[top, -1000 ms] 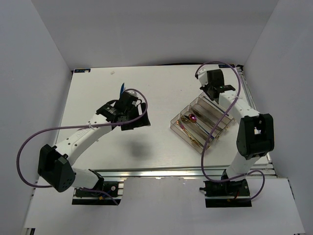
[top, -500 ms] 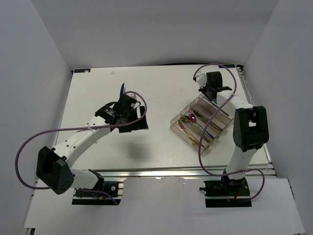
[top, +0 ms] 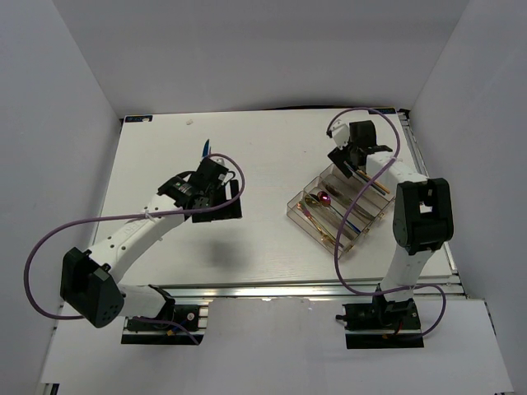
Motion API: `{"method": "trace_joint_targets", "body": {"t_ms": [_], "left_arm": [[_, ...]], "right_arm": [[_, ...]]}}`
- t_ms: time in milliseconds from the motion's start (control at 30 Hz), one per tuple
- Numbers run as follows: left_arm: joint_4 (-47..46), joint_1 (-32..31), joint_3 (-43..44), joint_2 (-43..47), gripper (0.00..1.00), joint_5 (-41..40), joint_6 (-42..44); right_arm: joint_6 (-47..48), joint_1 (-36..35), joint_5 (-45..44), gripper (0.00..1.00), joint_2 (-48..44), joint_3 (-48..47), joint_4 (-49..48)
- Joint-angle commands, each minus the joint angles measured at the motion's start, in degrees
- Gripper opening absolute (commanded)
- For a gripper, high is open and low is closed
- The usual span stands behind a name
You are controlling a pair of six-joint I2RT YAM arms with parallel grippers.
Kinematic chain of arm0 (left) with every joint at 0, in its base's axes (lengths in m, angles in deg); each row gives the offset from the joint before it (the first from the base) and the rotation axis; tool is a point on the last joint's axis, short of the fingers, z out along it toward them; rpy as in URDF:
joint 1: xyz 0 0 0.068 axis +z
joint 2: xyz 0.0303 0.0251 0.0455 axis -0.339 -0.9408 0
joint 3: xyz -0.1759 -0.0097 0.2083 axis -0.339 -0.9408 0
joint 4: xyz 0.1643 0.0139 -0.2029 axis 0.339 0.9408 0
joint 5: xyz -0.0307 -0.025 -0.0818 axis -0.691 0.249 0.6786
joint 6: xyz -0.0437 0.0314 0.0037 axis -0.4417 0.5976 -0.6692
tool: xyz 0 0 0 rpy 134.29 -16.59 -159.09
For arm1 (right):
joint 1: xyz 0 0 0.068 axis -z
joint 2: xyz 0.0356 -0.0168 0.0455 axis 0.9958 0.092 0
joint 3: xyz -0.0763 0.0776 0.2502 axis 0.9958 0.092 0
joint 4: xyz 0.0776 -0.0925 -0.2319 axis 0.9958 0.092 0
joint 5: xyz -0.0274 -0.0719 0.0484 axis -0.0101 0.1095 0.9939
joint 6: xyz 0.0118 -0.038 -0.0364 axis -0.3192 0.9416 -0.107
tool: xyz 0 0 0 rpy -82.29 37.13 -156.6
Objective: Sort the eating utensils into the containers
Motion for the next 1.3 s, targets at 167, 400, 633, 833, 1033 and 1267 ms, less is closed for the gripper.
{"method": "trace_joint_targets", "body": {"t_ms": [167, 400, 633, 833, 1033, 1267], "left_arm": [[2.9, 13.3, 8.3, -4.8, 0.98, -5.7, 4.7], [2.5, 18.2, 22.8, -25.3, 0.93, -3.8, 15.3], [4.2, 19.1, 34.3, -39.4, 0.63, -0.7, 17.7], [3.4, 19.1, 33.3, -43.3, 0.60, 0.6, 18.4], [-1.3, 19.1, 27.7, -43.0, 0.55, 0.9, 19.1], [-2.9, 19.1, 27.0, -45.2, 0.49, 1.9, 19.1]], "right_arm": [[-13.9, -3.7, -6.6, 0.89, -10.2, -13.0, 5.9], [-42.9, -10.8, 11.8, 0.89, -22.3, -10.3, 13.1], [-50.3, -13.5, 22.9, 0.89, -29.0, -0.7, 19.6], [-48.5, -13.6, 20.9, 0.89, -36.2, 7.4, 21.4], [-47.3, -13.6, 20.6, 0.89, -38.5, 8.6, 23.4], [-47.5, -13.5, 21.6, 0.89, -38.5, 6.1, 24.7]]}}
